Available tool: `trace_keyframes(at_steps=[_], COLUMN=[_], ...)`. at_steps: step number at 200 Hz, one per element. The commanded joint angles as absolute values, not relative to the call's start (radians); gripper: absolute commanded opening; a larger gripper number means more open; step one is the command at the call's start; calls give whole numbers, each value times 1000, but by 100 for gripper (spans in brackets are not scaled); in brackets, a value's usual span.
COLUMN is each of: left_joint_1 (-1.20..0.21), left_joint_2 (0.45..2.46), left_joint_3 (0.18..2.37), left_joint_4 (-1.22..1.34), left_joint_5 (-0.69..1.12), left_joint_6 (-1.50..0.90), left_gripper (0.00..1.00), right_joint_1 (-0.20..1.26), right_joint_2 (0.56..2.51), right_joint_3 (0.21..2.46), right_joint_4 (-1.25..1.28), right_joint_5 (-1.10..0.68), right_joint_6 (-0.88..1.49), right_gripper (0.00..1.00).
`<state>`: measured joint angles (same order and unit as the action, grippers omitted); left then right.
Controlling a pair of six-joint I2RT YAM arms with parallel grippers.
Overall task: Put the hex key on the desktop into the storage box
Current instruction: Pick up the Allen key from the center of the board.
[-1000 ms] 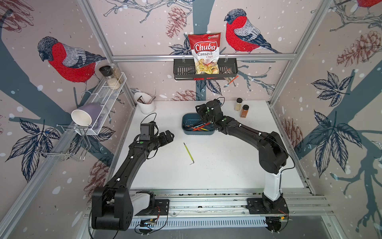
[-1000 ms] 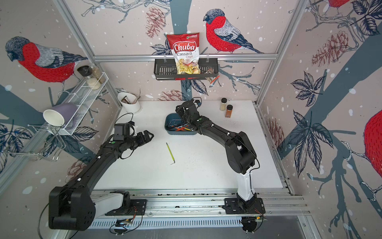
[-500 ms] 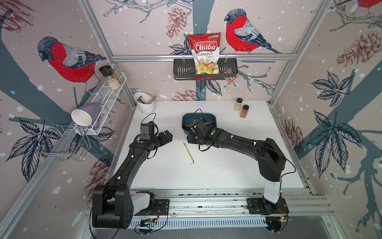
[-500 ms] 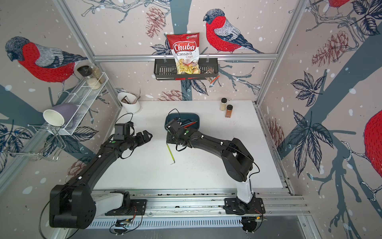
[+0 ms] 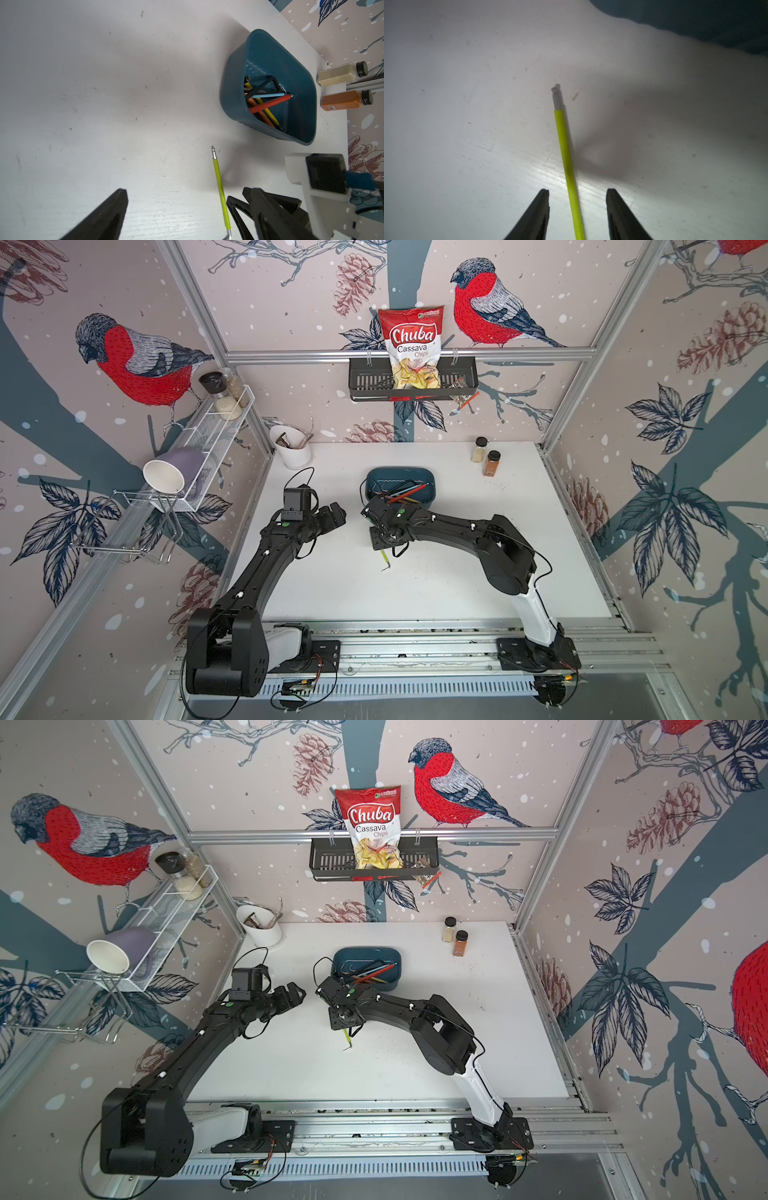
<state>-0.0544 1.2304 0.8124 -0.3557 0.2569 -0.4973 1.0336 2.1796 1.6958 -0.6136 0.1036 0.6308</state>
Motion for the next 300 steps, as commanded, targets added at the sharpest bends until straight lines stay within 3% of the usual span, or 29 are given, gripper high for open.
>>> trace_keyframes(at_steps=[1, 125, 178, 212, 243, 300], left_joint_1=[-49, -13, 30, 32, 37, 38], left_joint_2=[1235, 1219, 1207, 1195, 1212, 1179], left_joint_3=[822, 834, 828, 817, 829, 816], left_joint_4=[-367, -376, -381, -350, -375, -360], left_joint_5=[241, 214, 213, 244, 231, 213], left_joint_6=[-486, -475, -478, -481, -477, -485], left_gripper=[96, 96, 96, 96, 96, 96], right_joint_1=[1038, 1099, 1092, 1037, 980, 963], right_joint_2=[2194, 2299, 2230, 2110, 1961, 1871], right_joint_3=[1703, 1697, 1525, 1337, 1191, 1297], right_joint_4=[-647, -713, -560, -385, -178, -227], right_joint_5=[106, 202, 125, 51, -48, -9], right_joint_6=[610, 657, 712, 775, 824, 802], right_gripper=[49, 44, 26, 0, 0, 0])
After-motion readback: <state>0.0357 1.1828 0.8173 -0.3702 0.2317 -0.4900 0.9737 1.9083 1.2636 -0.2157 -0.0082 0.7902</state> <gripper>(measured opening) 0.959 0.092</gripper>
